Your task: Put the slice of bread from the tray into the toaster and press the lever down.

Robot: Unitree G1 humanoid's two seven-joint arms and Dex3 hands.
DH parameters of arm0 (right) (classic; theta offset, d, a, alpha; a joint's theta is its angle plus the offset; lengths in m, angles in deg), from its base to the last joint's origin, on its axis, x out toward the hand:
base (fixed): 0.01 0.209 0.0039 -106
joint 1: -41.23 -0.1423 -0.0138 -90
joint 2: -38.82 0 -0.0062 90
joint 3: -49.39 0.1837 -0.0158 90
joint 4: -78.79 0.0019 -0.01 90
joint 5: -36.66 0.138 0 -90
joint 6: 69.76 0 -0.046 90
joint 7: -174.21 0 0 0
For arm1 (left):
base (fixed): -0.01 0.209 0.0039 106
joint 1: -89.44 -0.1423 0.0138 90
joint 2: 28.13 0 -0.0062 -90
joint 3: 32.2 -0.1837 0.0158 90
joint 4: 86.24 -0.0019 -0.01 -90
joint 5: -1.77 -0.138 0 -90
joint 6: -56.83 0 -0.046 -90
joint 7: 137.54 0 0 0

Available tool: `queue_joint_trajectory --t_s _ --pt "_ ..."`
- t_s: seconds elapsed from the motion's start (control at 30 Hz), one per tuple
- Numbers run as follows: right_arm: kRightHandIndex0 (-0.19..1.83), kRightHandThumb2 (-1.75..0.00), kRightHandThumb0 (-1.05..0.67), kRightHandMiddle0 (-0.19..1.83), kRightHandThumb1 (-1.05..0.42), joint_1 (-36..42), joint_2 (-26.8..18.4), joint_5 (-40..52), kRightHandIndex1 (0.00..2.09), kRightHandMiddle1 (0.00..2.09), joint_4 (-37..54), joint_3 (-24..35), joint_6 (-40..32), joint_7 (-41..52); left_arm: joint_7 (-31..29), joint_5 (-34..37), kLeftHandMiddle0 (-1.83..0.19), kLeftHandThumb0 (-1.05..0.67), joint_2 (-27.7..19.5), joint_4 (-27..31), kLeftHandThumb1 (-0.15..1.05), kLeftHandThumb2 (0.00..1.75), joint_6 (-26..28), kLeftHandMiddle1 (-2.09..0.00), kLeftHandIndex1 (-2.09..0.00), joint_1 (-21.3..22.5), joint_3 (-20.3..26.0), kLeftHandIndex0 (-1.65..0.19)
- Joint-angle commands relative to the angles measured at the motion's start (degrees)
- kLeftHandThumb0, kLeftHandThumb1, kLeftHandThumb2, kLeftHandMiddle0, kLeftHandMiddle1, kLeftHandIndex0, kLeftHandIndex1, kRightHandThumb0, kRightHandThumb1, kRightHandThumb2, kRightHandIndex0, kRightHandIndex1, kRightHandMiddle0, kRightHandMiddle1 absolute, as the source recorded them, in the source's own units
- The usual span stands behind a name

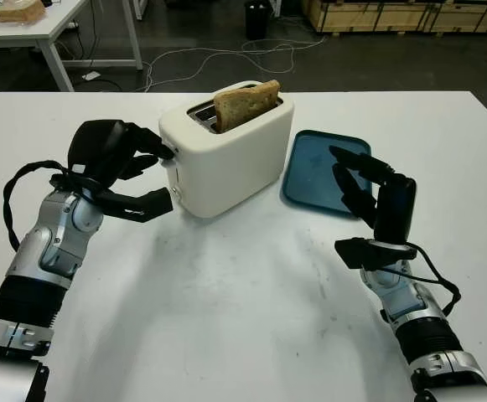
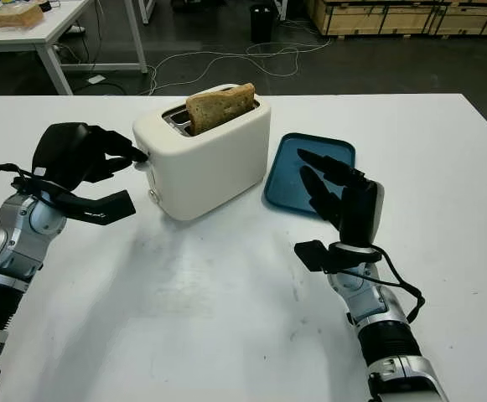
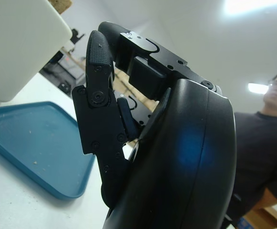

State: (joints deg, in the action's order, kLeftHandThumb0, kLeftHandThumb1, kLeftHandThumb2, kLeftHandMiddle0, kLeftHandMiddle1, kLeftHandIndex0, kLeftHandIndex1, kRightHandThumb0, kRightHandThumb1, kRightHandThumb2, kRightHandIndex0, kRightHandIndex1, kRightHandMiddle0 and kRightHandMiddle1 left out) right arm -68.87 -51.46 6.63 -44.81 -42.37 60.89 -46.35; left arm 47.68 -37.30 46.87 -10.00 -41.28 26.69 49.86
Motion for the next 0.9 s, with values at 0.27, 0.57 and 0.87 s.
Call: queue_joint_trajectory --t_s 0.27,0.57,0.87 --pt "1.14 -0.33 -0.46 1.05 -0.92 -0.16 -0.73 -0.89 0.16 0.0 -0.61 0.05 2.35 -1.67 -0.7 -0.69 -1.04 -0.15 -0.51 0.19 0.84 0.0 0.9 -1.44 -0.04 0.33 -0.79 -1.34" --pt "1.16 -0.3 -0.44 1.05 -0.92 0.11 -1.28 0.73 0.14 0.0 -3.08 0.81 6.76 -1.8 2.64 -4.5 -1.02 -0.11 5.87 -8.18 0.87 0.01 5.61 -1.3 0.0 -1.31 -7.4 -1.26" --pt "1.2 -0.27 -0.38 1.05 -0.92 2.21 -2.03 3.17 0.11 0.0 -1.84 2.85 9.68 -0.12 5.53 -10.56 -0.8 -0.14 25.47 -44.19 0.92 0.04 11.9 -1.3 -0.04 4.82 -23.04 -1.27"
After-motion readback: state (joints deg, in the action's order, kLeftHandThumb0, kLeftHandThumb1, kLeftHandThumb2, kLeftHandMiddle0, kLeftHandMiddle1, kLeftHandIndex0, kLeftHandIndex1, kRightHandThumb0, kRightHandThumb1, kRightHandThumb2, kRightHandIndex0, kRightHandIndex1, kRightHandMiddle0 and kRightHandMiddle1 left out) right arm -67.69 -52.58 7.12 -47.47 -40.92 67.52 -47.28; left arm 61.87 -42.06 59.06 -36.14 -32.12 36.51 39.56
